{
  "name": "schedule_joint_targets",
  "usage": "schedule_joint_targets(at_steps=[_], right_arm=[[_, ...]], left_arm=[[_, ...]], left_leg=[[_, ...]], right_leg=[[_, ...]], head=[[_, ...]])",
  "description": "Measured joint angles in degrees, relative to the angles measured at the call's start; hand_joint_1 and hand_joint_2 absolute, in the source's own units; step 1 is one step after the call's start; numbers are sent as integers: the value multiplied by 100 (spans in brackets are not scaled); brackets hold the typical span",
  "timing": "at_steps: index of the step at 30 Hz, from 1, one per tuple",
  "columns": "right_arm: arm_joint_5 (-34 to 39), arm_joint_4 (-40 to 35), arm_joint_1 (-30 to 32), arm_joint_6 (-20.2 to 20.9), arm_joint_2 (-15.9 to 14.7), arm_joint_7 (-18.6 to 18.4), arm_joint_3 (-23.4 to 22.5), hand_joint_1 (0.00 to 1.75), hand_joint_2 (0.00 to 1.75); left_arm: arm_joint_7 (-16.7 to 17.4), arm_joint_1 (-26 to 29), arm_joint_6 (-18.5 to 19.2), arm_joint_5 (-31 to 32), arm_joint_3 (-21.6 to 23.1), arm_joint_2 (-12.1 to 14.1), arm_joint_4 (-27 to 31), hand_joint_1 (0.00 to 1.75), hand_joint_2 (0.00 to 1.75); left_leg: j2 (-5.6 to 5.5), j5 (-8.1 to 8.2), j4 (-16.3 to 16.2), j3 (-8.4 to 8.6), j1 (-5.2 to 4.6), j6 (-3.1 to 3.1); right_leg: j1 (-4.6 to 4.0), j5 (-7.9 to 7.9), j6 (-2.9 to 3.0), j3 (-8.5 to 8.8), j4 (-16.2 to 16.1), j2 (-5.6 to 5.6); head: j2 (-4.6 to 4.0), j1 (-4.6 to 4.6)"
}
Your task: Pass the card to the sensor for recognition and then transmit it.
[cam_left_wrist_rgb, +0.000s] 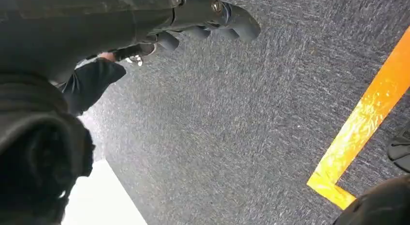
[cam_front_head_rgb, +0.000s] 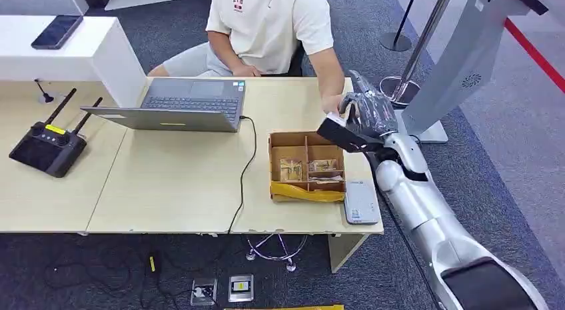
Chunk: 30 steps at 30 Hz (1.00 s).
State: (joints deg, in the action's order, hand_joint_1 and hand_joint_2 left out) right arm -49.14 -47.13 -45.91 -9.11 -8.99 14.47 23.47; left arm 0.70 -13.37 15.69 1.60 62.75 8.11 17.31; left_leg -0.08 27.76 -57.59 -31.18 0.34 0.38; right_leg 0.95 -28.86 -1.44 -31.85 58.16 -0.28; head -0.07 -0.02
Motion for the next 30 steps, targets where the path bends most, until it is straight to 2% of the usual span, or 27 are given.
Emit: schedule_joint_targets(at_steps=[1,2,3,11,22,30], right_arm=[[-9,84,-53,-29,31,20,4,113,175],[-11,167,-98,-42,64,29,7,113,175],[-22,247,-135,-61,94,35,15,0,175],[-46,765,-303,-315,289,35,83,0,175],[144,966,-321,-304,321,-11,76,0,175],[485,737,-32,54,-34,-199,-4,0,175]], left_arm=[[0,-6,0,0,0,0,0,0,0],[0,-8,0,0,0,0,0,0,0],[0,-12,0,0,0,0,0,0,0],[0,-5,0,-28,0,0,0,0,0],[0,31,0,-94,0,0,0,0,0],[-24,70,0,-219,-2,2,0,0,0]], left_leg=[[0,0,0,0,0,0],[0,0,0,0,0,0],[0,0,0,0,0,0],[0,0,0,0,0,0],[2,0,-1,2,0,0],[3,0,-2,4,-1,0]], right_leg=[[0,0,0,0,0,0],[0,0,0,-1,0,0],[0,0,0,-1,0,0],[0,0,0,0,0,0],[0,0,0,-6,-1,3],[0,0,0,-6,-2,9]], head=[[0,0],[0,0],[0,0],[0,0],[0,0],[0,0]])
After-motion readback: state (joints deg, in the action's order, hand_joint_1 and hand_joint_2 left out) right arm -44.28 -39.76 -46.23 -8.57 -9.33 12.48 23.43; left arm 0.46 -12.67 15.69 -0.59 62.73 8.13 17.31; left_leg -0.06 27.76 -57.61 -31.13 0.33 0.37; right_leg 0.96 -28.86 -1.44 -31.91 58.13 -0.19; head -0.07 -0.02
